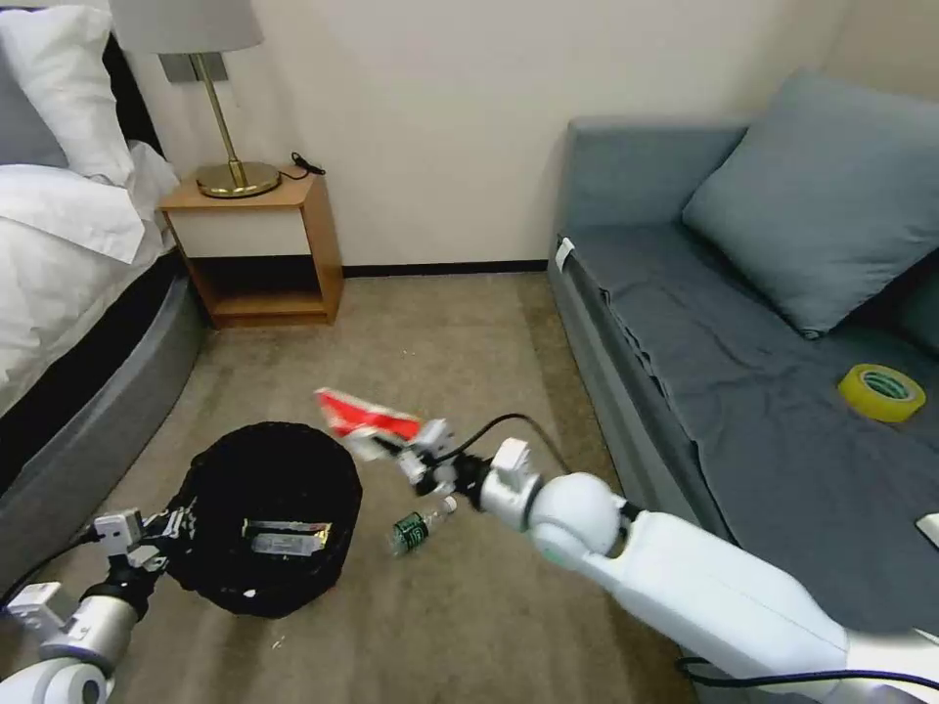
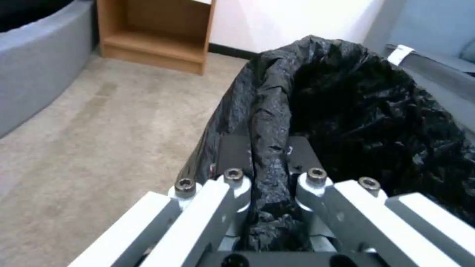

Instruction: Pick up the trash bin, then pick up the garbage on the floor and place it into the trash bin.

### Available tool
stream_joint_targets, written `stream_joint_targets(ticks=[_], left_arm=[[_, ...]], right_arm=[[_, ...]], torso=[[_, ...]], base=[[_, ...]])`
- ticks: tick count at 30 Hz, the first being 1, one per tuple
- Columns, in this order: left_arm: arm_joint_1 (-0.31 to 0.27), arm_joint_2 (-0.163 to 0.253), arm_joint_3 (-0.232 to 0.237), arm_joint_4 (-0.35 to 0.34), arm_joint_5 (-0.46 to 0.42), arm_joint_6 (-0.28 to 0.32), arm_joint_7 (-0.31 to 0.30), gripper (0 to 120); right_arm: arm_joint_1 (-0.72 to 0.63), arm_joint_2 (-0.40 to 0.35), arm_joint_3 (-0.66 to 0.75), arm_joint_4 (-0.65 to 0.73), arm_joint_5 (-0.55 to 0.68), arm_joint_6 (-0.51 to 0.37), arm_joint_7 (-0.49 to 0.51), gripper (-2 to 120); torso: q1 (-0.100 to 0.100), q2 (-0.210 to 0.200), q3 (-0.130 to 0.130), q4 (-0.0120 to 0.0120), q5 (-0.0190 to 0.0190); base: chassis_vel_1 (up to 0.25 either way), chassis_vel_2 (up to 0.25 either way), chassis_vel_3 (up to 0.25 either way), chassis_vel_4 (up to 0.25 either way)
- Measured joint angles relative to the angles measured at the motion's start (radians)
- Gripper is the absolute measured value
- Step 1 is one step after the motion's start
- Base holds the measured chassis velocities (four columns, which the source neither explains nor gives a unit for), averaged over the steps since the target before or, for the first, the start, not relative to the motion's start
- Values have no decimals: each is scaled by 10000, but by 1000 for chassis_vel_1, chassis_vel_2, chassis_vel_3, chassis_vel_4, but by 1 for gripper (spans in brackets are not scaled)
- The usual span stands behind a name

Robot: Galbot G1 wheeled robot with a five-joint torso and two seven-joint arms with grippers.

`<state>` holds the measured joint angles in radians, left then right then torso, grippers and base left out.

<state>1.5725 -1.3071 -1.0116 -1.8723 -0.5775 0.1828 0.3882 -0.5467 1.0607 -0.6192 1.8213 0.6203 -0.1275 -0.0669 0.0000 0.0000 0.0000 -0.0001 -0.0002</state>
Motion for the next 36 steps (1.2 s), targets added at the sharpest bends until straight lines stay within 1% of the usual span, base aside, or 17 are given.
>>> stream_joint_targets(ticks=[1, 3, 5, 6, 9, 15, 21, 22, 23, 25, 28, 29, 30, 31, 32, 33, 36], left_arm=[[0, 0, 0, 0, 0, 0, 0, 6], [28, -17, 91, -88, 34, 22, 25, 6], [30, -5, 119, -118, 45, 36, 102, 6], [30, -5, 119, -118, 45, 36, 102, 6], [56, 70, 84, -118, -28, 43, 163, 6], [151, 165, -103, -143, -380, 41, 229, 6], [83, 274, -79, 27, -587, -5, 342, 6], [64, 290, -75, 65, -600, -12, 358, 6], [31, 343, -63, 149, -638, -33, 392, 6], [24, 357, -61, 172, -642, -41, 400, 6], [-75, 561, -34, 441, -728, -78, 461, 6], [-75, 561, -34, 441, -728, -78, 461, 6], [-126, 630, -20, 532, -790, -78, 462, 6], [-208, 699, 4, 676, -862, -78, 462, 6], [-249, 725, 22, 761, -887, -78, 458, 6], [-249, 725, 22, 761, -887, -78, 458, 6], [-265, 808, 113, 912, -891, -51, 398, 6]], right_arm=[[0, 0, 0, 0, 0, 0, 0, 0], [138, 667, -560, -263, -95, 86, 0, 0], [348, 1577, -1154, -805, -186, 160, -10, 0], [348, 1577, -1154, -805, -186, 160, -10, 0], [526, 2089, -1533, -1379, -295, 163, -27, 0], [588, 2345, -1946, -2060, -540, 131, 128, 0], [674, 2458, -2109, -2743, -642, 22, 371, 0], [680, 2463, -2116, -2794, -643, -2, 417, 1], [706, 2476, -2157, -2877, -640, -139, 639, 10], [713, 2478, -2169, -2894, -640, -190, 714, 11], [801, 2464, -2184, -2948, -629, -526, 1034, 28], [801, 2464, -2184, -2948, -629, -526, 1034, 28], [829, 2450, -2184, -2947, -597, -604, 1088, 31], [860, 2432, -2178, -2938, -574, -662, 1138, 38], [872, 2418, -2161, -2929, -570, -695, 1156, 42], [872, 2418, -2161, -2929, -570, -695, 1156, 42], [812, 2371, -1837, -2767, -597, -682, 1259, 57]], torso=[[0, 0, 0, 0, 0], [0, 0, 1, 1, -1], [0, 0, 0, 3, 0], [0, 0, 0, 3, 0], [0, 0, 0, 3, 0], [-1, 0, 0, 2, 1], [0, -1, 0, 0, 0], [0, 0, 1, 0, -1], [0, 0, 1, 0, 2], [0, 0, 0, 0, 2], [-1, 0, 1, 1, 2], [-1, 0, 1, 1, 2], [0, 0, 0, 1, 2], [0, 0, 0, 0, 2], [0, 0, 0, 0, 2], [0, 0, 0, 0, 2], [0, 0, 1, 1, 2]], base=[[0, 0, 0, 0], [0, 0, 0, 0], [0, 0, 0, 0], [0, 0, 0, 0], [0, 0, 0, 0], [0, 0, 0, 0], [0, 0, 0, 0], [0, 0, 0, 0], [0, 0, 0, 0], [0, 0, 0, 0], [0, 0, 0, 0], [0, 0, 0, 0], [0, 0, 0, 0], [0, 0, 0, 0], [0, 0, 0, 0], [0, 0, 0, 0], [0, 0, 0, 0]])
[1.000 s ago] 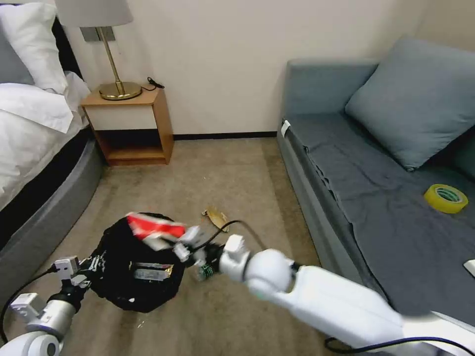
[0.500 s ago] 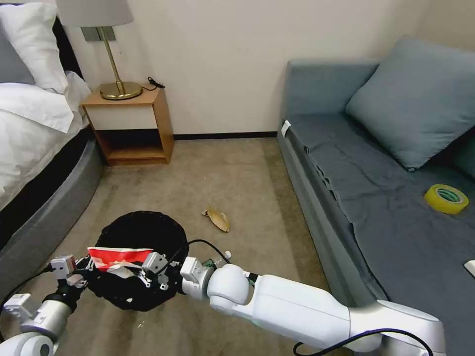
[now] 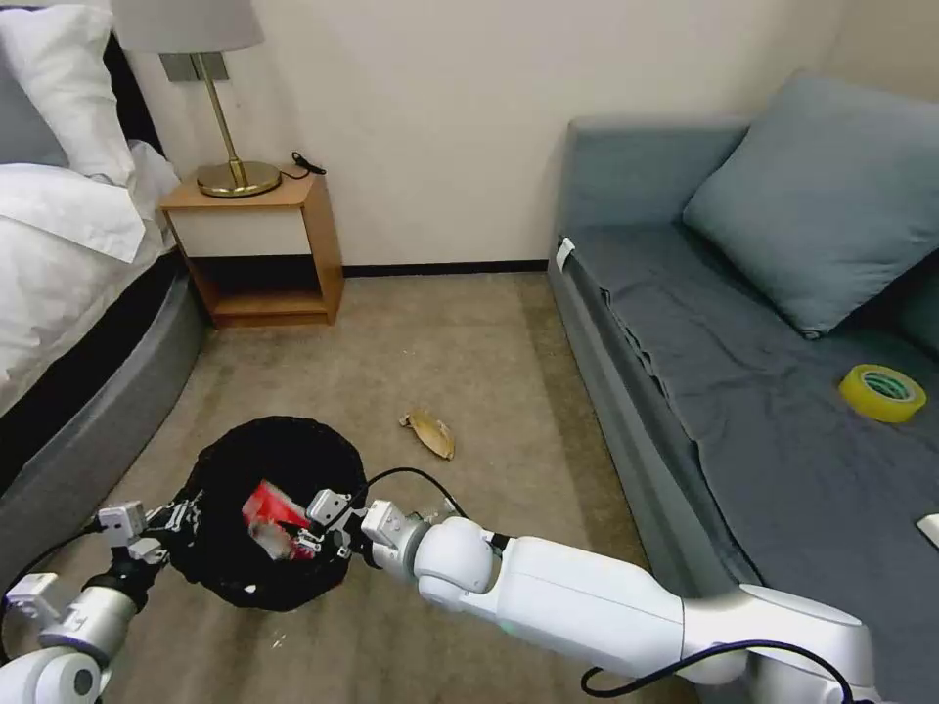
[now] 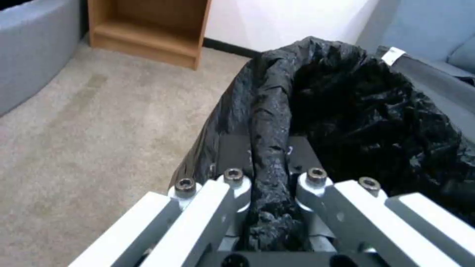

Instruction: Pick up the trash bin, then pick up the garbage on the floor and place it into the trash bin.

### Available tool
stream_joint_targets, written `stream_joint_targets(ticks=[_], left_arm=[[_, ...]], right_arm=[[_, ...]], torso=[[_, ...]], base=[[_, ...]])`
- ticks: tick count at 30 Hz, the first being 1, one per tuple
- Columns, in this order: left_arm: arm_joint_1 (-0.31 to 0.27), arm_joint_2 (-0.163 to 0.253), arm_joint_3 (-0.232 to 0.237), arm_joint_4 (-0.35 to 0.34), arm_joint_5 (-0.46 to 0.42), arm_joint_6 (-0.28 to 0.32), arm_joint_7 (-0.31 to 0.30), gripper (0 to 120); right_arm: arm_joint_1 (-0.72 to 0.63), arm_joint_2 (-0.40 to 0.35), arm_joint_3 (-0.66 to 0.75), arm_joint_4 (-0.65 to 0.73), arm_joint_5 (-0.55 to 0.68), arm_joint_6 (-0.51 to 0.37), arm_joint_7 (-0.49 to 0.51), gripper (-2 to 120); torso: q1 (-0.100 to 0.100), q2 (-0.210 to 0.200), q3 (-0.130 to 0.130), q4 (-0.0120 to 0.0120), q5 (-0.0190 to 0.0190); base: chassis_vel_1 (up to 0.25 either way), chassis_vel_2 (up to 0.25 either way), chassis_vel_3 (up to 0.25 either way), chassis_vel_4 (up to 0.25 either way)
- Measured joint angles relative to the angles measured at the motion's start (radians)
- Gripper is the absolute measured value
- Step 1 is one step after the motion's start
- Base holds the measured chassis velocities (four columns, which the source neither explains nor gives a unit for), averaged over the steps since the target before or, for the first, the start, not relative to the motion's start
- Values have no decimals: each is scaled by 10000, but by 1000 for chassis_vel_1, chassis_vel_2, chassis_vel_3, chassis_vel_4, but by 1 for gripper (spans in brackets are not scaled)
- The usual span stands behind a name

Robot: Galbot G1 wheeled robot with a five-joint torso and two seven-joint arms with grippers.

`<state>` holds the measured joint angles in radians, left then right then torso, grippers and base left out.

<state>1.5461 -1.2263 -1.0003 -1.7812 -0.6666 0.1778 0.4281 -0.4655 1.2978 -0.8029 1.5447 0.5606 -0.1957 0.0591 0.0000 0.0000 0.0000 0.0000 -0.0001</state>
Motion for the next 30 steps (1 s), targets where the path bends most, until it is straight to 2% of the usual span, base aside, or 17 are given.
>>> stream_joint_targets(ticks=[1, 2, 4, 6, 8, 9, 12, 13, 15, 17, 19, 20, 22, 25, 27, 28, 30], left_arm=[[0, 0, 0, 0, 0, 0, 0, 6], [7, 17, 13, 11, 3, 6, -8, 6], [-4, 27, 18, 3, 41, 61, -36, 6], [-17, 27, 18, -10, 58, 70, -41, 6], [-99, -4, -51, -125, 173, 130, -86, 6], [-99, -4, -51, -125, 173, 130, -86, 6], [-177, -44, -151, -267, 261, 211, -163, 6], [-177, -44, -151, -267, 261, 211, -163, 6], [-174, -121, -215, -312, 393, 214, -175, 6], [-170, -135, -223, -322, 406, 214, -176, 6], [-148, -307, -274, -390, 539, 214, -189, 6], [-148, -307, -274, -390, 539, 214, -189, 6], [-142, -416, -276, -442, 646, 214, -209, 6], [-153, -509, -277, -495, 761, 211, -217, 6], [-178, -655, -263, -582, 897, 211, -259, 6], [-178, -655, -263, -582, 897, 211, -259, 6], [-181, -776, -247, -676, 1011, 212, -304, 6]], right_arm=[[0, 0, 0, 0, 0, 0, 0, 57], [-75, -15, 200, 89, -43, 71, 127, 61], [-267, -137, 742, 454, -241, 177, 930, 70], [-315, -192, 888, 546, -407, 205, 1195, 73], [-668, -669, 1666, 964, -1463, 372, 2164, 85], [-668, -669, 1666, 964, -1463, 372, 2164, 85], [-1479, -1661, 2659, 1708, -1959, 462, 3316, 97], [-1479, -1661, 2659, 1708, -1959, 462, 3316, 97], [-2320, -2376, 3586, 2212, -2444, 608, 3465, 99], [-2399, -2429, 3669, 2260, -2472, 616, 3472, 99], [-3809, -3022, 4938, 2972, -2772, 628, 3515, 100], [-3809, -3022, 4938, 2972, -2772, 628, 3515, 100], [-4802, -3307, 5928, 3472, -2878, 607, 3427, 100], [-5532, -3398, 6687, 3821, -3102, 562, 3263, 100], [-6514, -3285, 7588, 4208, -3368, 567, 2982, 100], [-6514, -3285, 7588, 4208, -3368, 567, 2982, 100], [-7563, -3115, 8294, 4576, -3556, 594, 2544, 100]], torso=[[0, 0, 0, 0, 0], [0, 0, 0, 1, 1], [0, 0, 0, 2, 1], [0, 0, 0, 2, 1], [0, 0, 0, 1, 2], [0, 0, 0, 1, 2], [0, 0, -1, -2, 5], [0, 0, -1, -2, 5], [0, -1, 0, -4, 4], [0, 0, -1, -4, 4], [0, -1, -1, -3, 7], [0, -1, -1, -3, 7], [-1, 0, -2, -3, 3], [-1, 0, -1, -1, 6], [0, 0, -2, 0, 2], [0, 0, -2, 0, 2], [-1, 1, -2, -1, 4]], base=[[0, 0, 0, 0], [0, 0, 0, 0], [0, 0, 0, 0], [0, 0, 0, 0], [0, 0, 0, 0], [0, 0, 0, 0], [0, 0, 0, 0], [0, 0, 0, 0], [0, 0, 0, 0], [0, 0, 0, 0], [0, 0, 0, 0], [0, 0, 0, 0], [0, 0, 0, 0], [0, 0, 0, 0], [0, 0, 0, 0], [0, 0, 0, 0], [0, 0, 0, 0]])
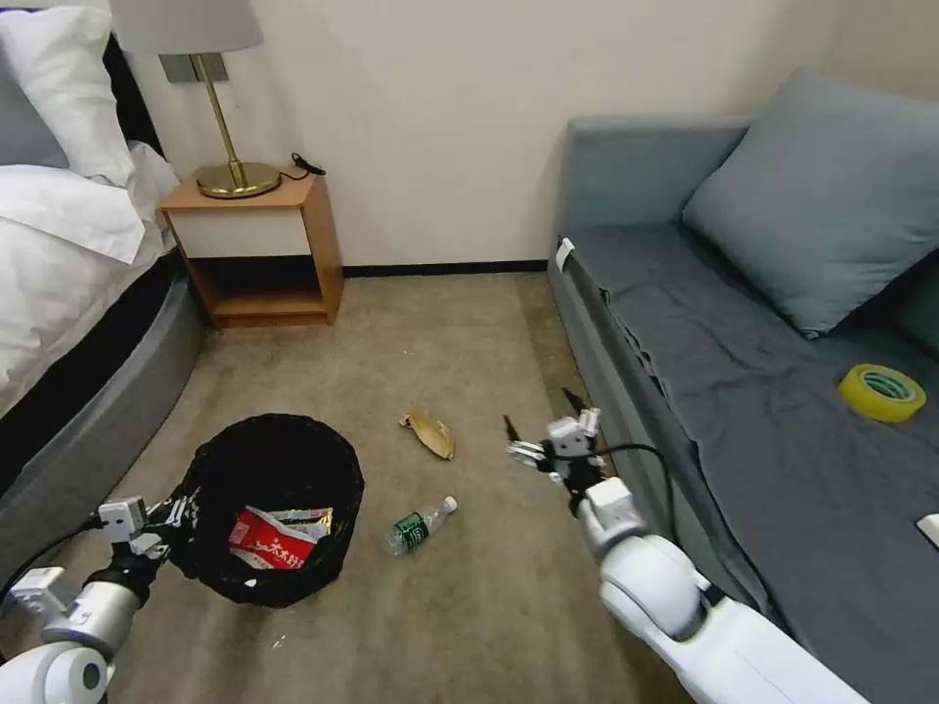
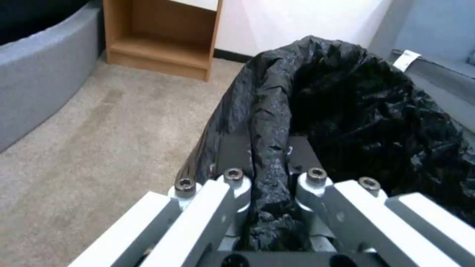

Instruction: Pick up the trash bin, then pick up the garbage on the floor and place it into the trash bin.

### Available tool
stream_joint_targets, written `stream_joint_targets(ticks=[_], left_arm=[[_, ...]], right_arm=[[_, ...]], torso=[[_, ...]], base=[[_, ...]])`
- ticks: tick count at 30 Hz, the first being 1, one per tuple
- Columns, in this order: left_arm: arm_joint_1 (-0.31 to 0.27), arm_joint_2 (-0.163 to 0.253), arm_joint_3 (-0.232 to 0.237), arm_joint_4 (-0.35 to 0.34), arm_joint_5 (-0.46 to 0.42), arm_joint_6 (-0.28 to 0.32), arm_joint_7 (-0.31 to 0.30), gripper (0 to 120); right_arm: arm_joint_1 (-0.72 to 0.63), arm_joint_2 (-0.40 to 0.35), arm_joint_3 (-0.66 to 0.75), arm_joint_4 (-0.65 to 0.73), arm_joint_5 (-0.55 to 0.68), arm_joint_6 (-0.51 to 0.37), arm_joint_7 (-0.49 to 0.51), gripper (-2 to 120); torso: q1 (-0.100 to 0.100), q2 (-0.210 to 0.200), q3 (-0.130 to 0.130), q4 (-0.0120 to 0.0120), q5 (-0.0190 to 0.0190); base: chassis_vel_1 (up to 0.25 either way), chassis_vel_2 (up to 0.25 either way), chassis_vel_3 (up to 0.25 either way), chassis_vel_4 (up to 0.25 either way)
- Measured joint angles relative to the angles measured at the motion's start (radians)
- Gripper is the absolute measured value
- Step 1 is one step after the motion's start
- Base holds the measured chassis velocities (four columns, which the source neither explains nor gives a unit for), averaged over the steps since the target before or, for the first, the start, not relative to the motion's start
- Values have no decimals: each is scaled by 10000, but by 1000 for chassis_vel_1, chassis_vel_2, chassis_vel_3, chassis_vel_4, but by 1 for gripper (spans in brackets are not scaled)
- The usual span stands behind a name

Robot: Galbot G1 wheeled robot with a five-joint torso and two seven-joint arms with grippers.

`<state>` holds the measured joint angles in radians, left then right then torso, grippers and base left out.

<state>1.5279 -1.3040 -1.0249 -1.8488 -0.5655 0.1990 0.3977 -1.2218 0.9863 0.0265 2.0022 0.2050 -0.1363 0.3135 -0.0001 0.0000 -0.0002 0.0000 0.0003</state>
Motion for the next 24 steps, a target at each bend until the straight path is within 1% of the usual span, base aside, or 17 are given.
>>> stream_joint_targets(ticks=[2, 3, 5, 9, 10, 11, 13, 24], left_arm=[[-1, -135, -10, -99, 58, 8, -45, 6], [4, -164, -42, -128, 59, 9, -69, 6], [12, -168, -60, -140, 60, 8, -70, 6], [79, -143, -218, -149, 32, 7, -78, 6], [79, -143, -218, -149, 32, 7, -78, 6], [85, -138, -261, -131, 14, -2, -77, 6], [99, -136, -272, -111, 3, -10, -74, 6], [61, -103, -228, -28, -8, -51, -56, 6]], right_arm=[[-1047, 305, 516, 228, -355, 259, -373, 100], [-1295, 461, 598, 261, -467, 357, -448, 100], [-1400, 538, 628, 272, -516, 406, -484, 100], [-1819, 1184, 638, 269, -804, 627, -591, 100], [-1819, 1184, 638, 269, -804, 627, -591, 100], [-1879, 1406, 635, 242, -843, 661, -598, 100], [-1923, 1570, 659, 231, -861, 680, -627, 100], [-2007, 1623, 825, 310, -869, 615, -891, 100]], torso=[[0, -1, 0, -2, -1], [0, 0, 0, -1, -3], [0, 0, 0, 0, -3], [-1, -1, 0, 1, -3], [-1, -1, 0, 1, -3], [0, 0, 0, 1, -3], [0, -1, 1, 2, -3], [0, 0, 1, 0, -3]], base=[[0, 0, 0, 0], [0, 0, 0, 0], [0, 0, 0, 0], [0, 0, 0, 0], [0, 0, 0, 0], [0, 0, 0, 0], [0, 0, 0, 0], [0, 0, 0, 0]])
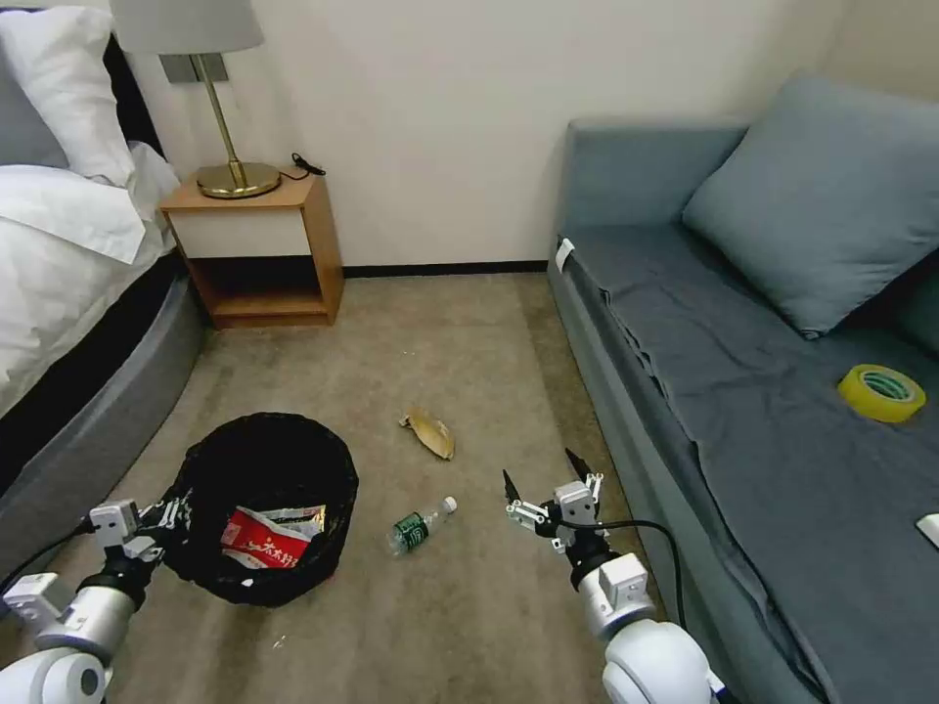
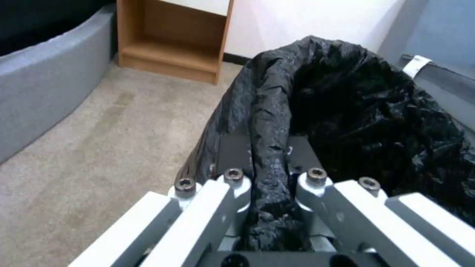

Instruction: Pick up the trash bin, then pick up the garbage on the floor and place it into the trash bin.

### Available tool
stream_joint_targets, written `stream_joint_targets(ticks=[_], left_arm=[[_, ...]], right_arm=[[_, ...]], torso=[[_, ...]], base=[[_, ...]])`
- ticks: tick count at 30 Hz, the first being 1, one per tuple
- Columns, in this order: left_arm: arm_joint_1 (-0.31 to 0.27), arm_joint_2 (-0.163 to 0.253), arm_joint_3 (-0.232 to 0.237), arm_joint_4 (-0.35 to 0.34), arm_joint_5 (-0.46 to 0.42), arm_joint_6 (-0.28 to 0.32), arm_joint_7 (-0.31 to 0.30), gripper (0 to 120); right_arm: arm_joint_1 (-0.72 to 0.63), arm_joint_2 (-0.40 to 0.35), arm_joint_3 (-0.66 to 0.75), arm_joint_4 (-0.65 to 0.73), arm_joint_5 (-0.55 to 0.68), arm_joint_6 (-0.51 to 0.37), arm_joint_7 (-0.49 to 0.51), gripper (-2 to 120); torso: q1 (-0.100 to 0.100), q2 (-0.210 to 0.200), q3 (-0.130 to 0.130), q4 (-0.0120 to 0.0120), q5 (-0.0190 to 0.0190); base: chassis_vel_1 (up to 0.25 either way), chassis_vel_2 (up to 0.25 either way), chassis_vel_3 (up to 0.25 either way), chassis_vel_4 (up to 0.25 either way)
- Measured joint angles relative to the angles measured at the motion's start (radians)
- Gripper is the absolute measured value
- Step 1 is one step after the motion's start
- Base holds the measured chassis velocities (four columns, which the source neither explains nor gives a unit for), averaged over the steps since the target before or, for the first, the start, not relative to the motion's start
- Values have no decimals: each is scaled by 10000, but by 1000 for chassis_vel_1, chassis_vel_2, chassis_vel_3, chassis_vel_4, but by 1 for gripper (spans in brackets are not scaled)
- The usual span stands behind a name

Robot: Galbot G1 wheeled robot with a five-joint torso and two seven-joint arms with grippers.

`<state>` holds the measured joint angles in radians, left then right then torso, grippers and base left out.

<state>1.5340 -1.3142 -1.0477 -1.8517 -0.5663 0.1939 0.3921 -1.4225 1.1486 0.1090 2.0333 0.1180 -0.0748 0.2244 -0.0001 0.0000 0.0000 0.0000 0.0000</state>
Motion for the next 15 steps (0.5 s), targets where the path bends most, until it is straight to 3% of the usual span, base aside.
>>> stream_joint_targets(ticks=[15], left_arm=[[42, 30, -44, 5, -124, -46, 29, 6]], right_arm=[[-19, 96, -4, -28, -80, 43, -347, 100]], torso=[[0, 0, 0, 0, 0]], base=[[0, 0, 0, 0]])
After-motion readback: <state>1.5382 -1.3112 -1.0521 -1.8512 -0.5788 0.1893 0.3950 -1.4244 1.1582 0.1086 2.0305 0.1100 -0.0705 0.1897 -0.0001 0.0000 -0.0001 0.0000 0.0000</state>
